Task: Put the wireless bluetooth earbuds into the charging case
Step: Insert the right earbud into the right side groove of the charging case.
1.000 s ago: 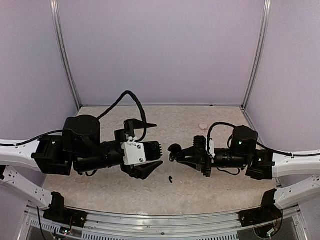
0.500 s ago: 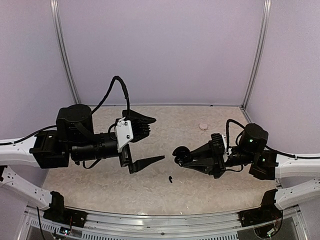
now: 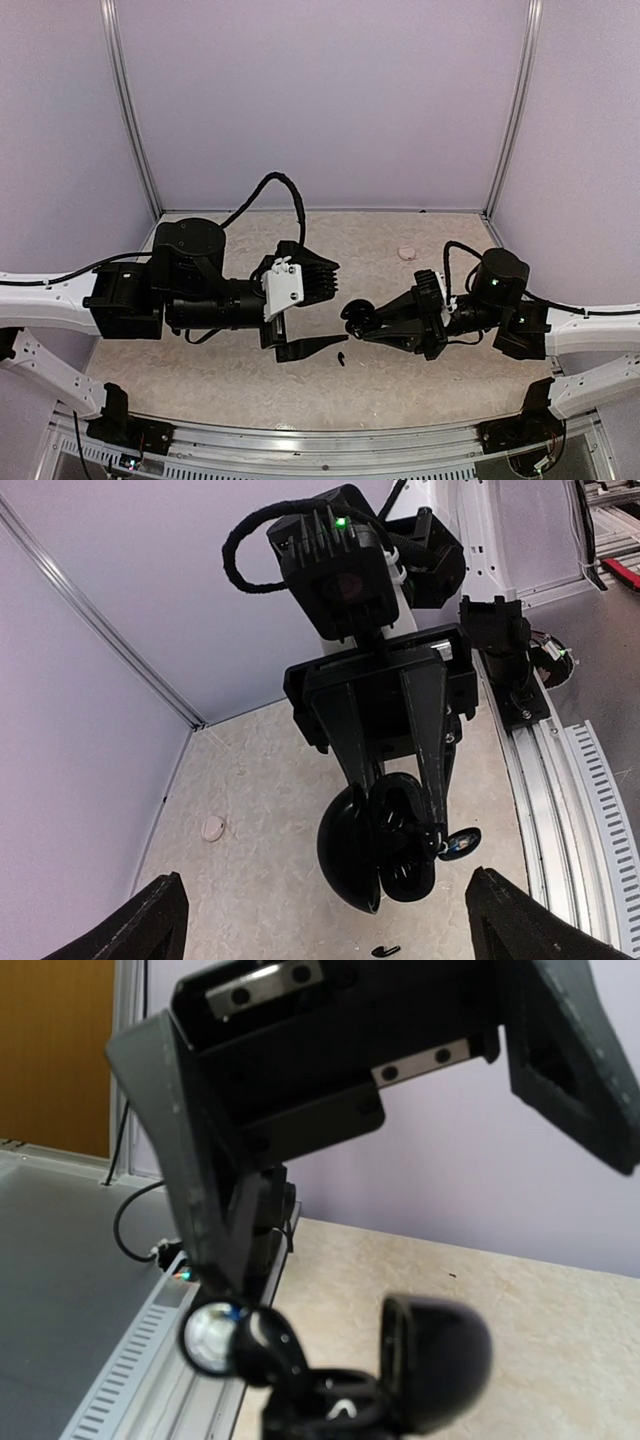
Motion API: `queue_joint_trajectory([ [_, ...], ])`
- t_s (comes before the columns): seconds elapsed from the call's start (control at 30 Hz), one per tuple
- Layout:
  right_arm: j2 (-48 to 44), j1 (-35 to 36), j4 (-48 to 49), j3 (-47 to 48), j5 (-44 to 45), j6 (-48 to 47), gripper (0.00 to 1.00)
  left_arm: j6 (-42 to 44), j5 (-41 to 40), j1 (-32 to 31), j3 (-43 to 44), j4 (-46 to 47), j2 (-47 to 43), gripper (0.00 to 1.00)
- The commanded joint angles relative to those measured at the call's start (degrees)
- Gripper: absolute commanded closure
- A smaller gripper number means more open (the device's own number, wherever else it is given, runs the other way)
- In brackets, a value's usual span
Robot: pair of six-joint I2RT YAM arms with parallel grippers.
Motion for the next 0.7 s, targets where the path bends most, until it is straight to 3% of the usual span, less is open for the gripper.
queue_joint_trajectory([
  [0.0, 0.46, -0.38, 1.99, 1.49, -0.94, 0.97, 1.0, -0.05, 1.05, -0.35, 2.38, 1.46, 1.14, 0.04],
  [0.67, 0.53, -0.28, 1.45, 1.08, -1.54, 0.88, 1.0, -1.5, -2.28, 1.3, 3.33, 7.14, 4.82, 0.1],
])
